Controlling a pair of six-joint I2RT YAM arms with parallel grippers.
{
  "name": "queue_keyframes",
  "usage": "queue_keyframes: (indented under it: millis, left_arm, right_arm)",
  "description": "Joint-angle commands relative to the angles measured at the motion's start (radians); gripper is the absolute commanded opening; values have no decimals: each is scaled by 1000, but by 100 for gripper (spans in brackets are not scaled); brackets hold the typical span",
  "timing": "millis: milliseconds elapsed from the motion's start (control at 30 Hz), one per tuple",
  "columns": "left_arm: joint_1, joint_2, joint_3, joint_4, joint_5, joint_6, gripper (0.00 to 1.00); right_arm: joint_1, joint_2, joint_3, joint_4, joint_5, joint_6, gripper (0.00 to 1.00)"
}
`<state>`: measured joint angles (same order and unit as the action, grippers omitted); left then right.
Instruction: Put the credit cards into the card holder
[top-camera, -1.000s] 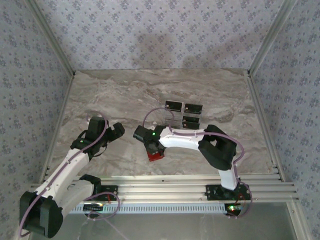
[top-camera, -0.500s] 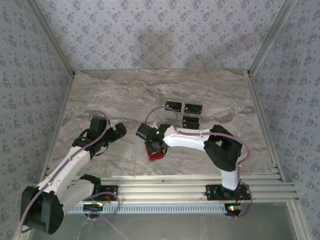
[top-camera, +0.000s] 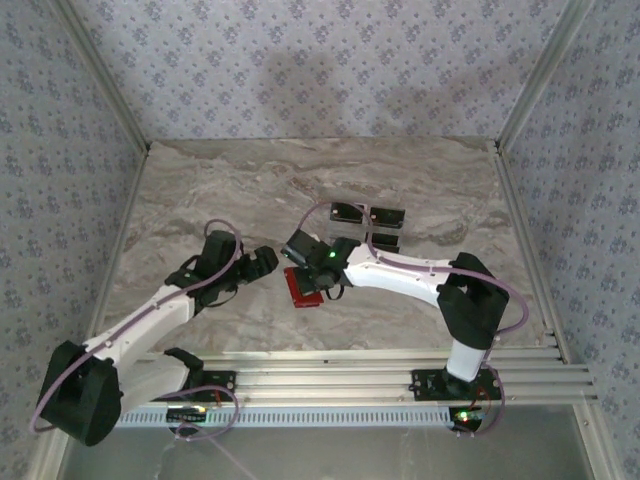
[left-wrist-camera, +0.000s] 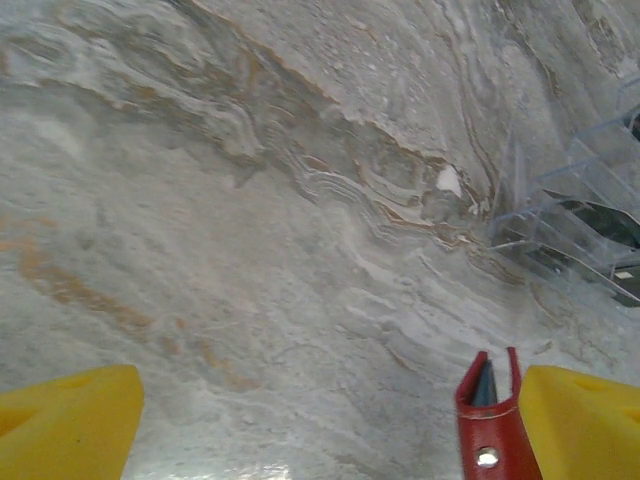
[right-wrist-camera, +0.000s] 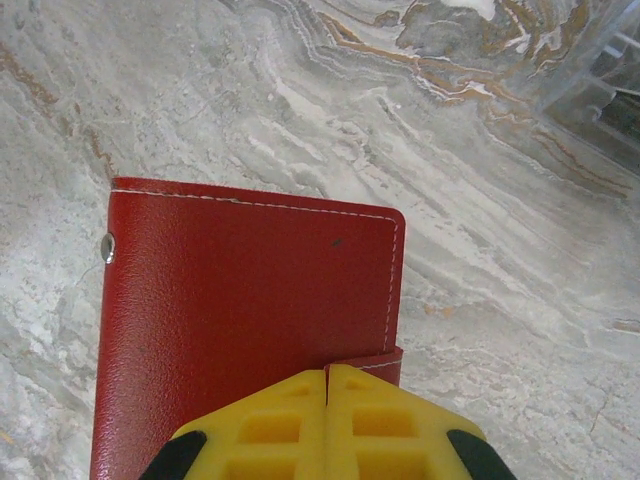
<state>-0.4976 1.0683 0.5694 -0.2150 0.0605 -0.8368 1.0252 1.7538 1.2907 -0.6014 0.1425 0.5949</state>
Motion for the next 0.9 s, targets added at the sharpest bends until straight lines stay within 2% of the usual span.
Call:
queue_keyframes:
  millis: [0,433,700,800,867]
  left_arm:
    - [-36,33,24,98,13,-50,95]
    - [-129,145,27,221,-7,-111,79]
    - [-169,184,27,261,-31,-132,65]
    - [-180,200,32,279,-39,-136,53]
    - [-184,215,37,285,-41,-132,39]
  right_arm:
    - [-4,-28,3,8,-5,13,0]
    - [-12,-34,0,44,-8,16,0]
    - [-16,-40,-8,62,-9,17,0]
    - [-19,-46,-17,71,-13,19,0]
    - [-24,-51,-28,73,-17,19,0]
